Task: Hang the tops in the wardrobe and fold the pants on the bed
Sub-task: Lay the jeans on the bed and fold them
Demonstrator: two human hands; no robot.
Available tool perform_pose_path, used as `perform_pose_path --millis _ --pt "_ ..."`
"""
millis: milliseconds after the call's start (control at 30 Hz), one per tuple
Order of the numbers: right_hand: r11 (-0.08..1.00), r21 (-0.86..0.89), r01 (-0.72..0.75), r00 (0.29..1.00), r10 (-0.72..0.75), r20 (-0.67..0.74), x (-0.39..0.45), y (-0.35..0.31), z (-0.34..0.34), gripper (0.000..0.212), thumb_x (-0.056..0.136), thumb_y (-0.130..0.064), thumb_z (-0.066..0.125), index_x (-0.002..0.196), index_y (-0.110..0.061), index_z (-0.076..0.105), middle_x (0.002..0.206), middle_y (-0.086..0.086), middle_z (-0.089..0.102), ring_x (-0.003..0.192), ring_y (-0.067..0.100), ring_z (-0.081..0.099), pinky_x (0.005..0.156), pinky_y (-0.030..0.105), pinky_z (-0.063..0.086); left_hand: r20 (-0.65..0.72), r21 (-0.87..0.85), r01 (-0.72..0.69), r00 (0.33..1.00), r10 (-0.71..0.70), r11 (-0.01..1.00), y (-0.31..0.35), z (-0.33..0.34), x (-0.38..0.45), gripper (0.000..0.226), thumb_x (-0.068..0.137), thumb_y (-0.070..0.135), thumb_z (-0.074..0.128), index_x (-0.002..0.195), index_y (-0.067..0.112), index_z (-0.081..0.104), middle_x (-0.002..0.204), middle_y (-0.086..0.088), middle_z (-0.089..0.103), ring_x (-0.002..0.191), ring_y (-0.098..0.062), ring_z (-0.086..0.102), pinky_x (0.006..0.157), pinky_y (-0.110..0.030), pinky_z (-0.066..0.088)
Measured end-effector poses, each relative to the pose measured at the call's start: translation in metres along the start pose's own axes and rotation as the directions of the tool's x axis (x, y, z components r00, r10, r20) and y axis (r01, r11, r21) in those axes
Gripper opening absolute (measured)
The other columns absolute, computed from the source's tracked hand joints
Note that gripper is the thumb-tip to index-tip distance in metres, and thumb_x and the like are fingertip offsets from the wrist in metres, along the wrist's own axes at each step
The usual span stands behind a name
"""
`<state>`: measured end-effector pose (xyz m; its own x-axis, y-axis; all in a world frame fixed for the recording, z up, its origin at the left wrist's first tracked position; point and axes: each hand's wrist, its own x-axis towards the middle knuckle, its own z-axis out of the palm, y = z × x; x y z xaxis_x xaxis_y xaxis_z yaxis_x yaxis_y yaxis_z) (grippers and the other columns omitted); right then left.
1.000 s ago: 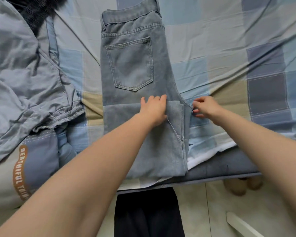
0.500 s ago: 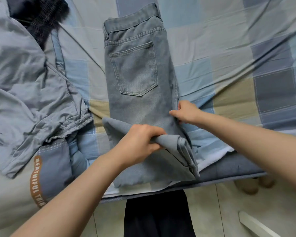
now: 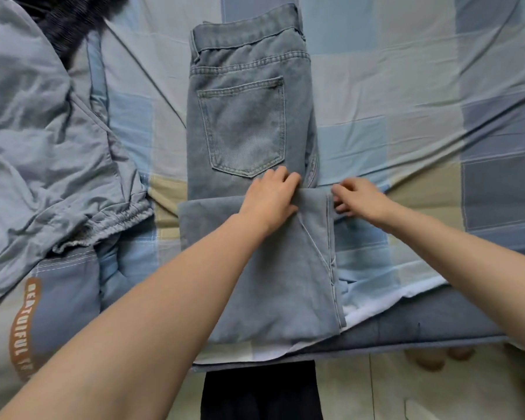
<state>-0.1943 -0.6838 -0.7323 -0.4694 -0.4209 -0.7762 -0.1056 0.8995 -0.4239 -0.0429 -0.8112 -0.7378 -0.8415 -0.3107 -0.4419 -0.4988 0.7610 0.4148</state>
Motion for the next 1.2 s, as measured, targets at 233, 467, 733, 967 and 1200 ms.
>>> perform_pose_path --millis 233,467,733,967,1200 --pt "-0.259 -0.747 0.612 0.324 -0.780 0.536 -0.033 0.047 0.006 0.050 0.093 -0.009 0.032 0.142 -0.008 0.043 0.146 0.014 0.044 0.134 0.032 0.042 0.108 0.048 0.032 0.001 0.189 -0.364 0.929 0.370 0.912 -0.073 -0.014 -0.068 0.064 0.074 0.014 0.035 0.135 0.012 0.053 0.143 -0.009 0.050 0.134 -0.031 0.044 0.108 -0.044 0.038" --pt "-0.458 -0.752 0.474 0.339 -0.694 0.635 0.003 0.050 0.035 0.057 0.096 -0.007 0.025 0.151 -0.019 0.025 0.157 0.007 0.027 0.141 0.031 0.031 0.112 0.054 0.023 0.431 0.474 -0.580 0.809 0.400 0.663 -0.168 -0.019 -0.119 0.095 0.061 0.018 0.035 0.155 0.029 0.022 0.163 -0.001 0.016 0.150 -0.027 0.015 0.118 -0.050 0.013" --pt "-0.467 -0.671 0.576 0.279 -0.659 0.698 0.006 0.031 0.034 0.059 0.096 -0.010 0.024 0.145 -0.041 0.033 0.154 0.015 0.030 0.139 0.038 0.032 0.111 0.059 0.022 0.383 0.523 -0.571 0.820 0.424 0.633 -0.147 0.005 -0.097 0.070 0.087 0.025 0.043 0.152 0.041 0.023 0.161 0.001 0.023 0.147 -0.035 0.020 0.114 -0.062 0.015" --pt "-0.156 -0.539 0.828 0.370 -0.570 0.733 -0.012 -0.008 0.014 0.055 0.092 -0.018 0.036 0.141 -0.043 0.041 0.151 -0.001 0.038 0.142 0.024 0.031 0.116 0.050 0.020 0.486 0.131 -0.404 0.822 0.296 0.905 -0.120 -0.033 -0.088 0.054 0.095 0.032 0.052 0.140 0.054 0.035 0.153 0.030 0.016 0.147 -0.003 -0.001 0.119 -0.045 0.001" --pt "0.888 -0.304 0.345 0.910 -0.236 0.342 -0.021 -0.016 -0.039 0.018 0.081 -0.037 0.067 0.074 -0.022 0.063 0.092 0.007 0.065 0.090 0.016 0.064 0.075 0.025 0.044 0.491 -0.811 0.447 0.871 0.023 0.378 -0.154 -0.046 -0.099 0.051 0.088 0.045 0.066 0.129 0.015 0.061 0.128 -0.004 0.065 0.122 -0.019 0.059 0.100 -0.035 0.049"
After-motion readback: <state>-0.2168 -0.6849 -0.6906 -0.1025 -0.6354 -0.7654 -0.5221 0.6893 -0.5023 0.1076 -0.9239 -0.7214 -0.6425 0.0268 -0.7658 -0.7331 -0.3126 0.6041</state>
